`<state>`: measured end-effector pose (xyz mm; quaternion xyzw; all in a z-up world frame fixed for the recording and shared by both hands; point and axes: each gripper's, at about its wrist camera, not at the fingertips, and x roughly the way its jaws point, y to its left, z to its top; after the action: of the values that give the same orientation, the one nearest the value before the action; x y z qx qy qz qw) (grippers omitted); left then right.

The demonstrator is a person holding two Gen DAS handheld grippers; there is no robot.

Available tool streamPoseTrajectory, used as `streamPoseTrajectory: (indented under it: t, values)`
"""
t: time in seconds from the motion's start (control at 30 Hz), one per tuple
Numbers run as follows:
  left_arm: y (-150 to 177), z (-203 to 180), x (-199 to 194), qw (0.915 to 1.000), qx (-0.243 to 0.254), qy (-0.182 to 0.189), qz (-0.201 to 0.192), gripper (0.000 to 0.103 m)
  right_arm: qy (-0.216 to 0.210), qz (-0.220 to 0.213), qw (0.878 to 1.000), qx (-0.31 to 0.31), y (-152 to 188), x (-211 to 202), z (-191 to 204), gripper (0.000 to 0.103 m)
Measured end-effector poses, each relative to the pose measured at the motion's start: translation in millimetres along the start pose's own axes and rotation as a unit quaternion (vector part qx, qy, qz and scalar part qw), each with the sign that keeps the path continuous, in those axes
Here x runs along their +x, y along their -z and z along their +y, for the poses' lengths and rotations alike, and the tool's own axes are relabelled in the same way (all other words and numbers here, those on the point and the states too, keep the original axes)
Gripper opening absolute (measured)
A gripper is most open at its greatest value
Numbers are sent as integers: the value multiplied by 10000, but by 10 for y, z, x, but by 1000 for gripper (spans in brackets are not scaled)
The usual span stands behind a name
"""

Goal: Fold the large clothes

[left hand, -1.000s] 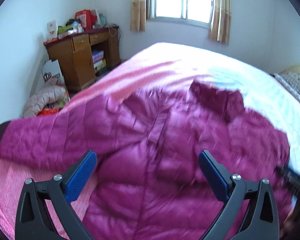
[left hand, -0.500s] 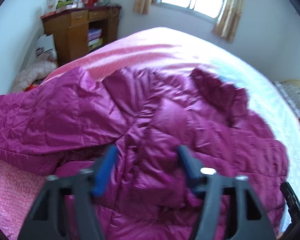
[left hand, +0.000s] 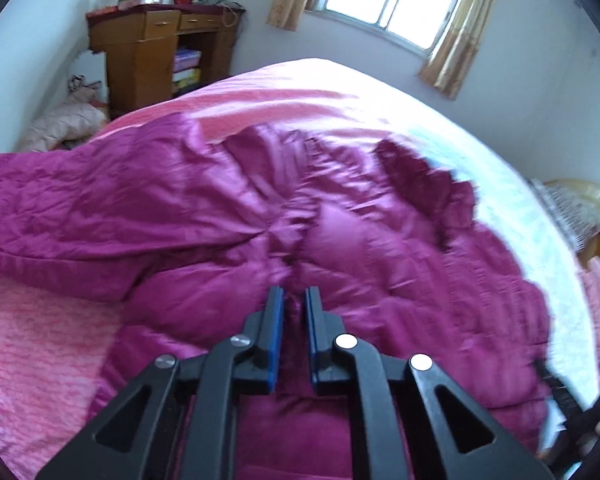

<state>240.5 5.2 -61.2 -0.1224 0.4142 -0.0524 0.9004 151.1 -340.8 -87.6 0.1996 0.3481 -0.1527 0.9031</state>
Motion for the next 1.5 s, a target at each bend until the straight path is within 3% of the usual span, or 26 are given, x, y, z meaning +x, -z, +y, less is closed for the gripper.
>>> streamPoseTrajectory:
  t: [0.07,0.13,0.23,0.27,0.33,0.37,0.4,0.47,0.5,0.53,0.67,0.8,0.9,0.97,1.07,1.1,1.17,1.27,1.33,1.37,1.4,1.5]
  values:
    - [38,29,88,9999,26,-44,101,11,145,19,9998,-132,11,-8,42,58]
    - [78,-6,109,9996,194,-181,-24,12,512,44,9976,-456,23,7,173,59]
    - [70,-56,42,9987,386,-310,-76,14,729,53,9953,-636,30,28,215,61]
    - [56,-41,1,9989,374,-263,-63,22,689,40,9958,-598,40,22,193,61]
    - [4,79,-180,9998,161,-9,-120,50,512,8,9976,-461,37,-9,117,62]
    - [-21,157,-279,9997,32,3,-247,76,429,-13,9983,-390,46,-15,86,62]
    - [-56,307,-459,9979,-210,-154,-598,90,380,-25,9987,-350,43,-29,65,62]
    - [-103,559,-723,9909,-568,-435,-1143,93,394,-27,9986,-366,43,-4,87,62]
    - [-148,777,-882,9833,-847,-697,-1453,94,418,-27,9984,-390,43,0,101,62]
    - [-184,925,-955,9783,-1039,-873,-1567,94,440,-27,9982,-413,44,1,114,62]
    - [-315,1688,-1023,9568,-2161,-1247,-1489,94,429,-28,9983,-406,45,4,125,62]
    - [-310,2376,-979,9164,-3301,-1749,-1435,93,440,-28,9982,-414,46,4,126,62]
    - [-298,2649,-811,9031,-3719,-1816,-1148,93,428,-27,9983,-406,46,4,120,62]
    - [-283,2740,-684,8986,-3866,-1829,-980,93,437,-27,9982,-415,46,4,121,62]
    - [-301,2809,-524,9011,-3896,-1757,-737,77,471,-25,9979,-439,45,11,122,62]
    - [-335,2753,-496,9060,-3669,-1964,-766,66,478,-27,9979,-443,45,10,122,62]
    - [-380,2726,-439,9140,-3496,-1952,-655,48,479,-28,9979,-437,46,8,121,62]
    - [-413,2738,-459,9154,-3290,-2200,-734,40,477,-30,9979,-438,48,8,127,62]
    - [-430,2728,-476,9172,-3123,-2329,-839,25,475,-29,9979,-435,48,7,127,62]
    - [-429,2725,-511,9207,-3049,-2244,-950,9,469,-31,9980,-431,48,5,127,62]
    - [-456,2732,-535,9257,-2996,-2079,-1008,9,462,-31,9980,-427,47,7,127,62]
    - [-630,2547,-674,9331,-2621,-2055,-1359,8,444,-35,9982,-411,46,4,121,62]
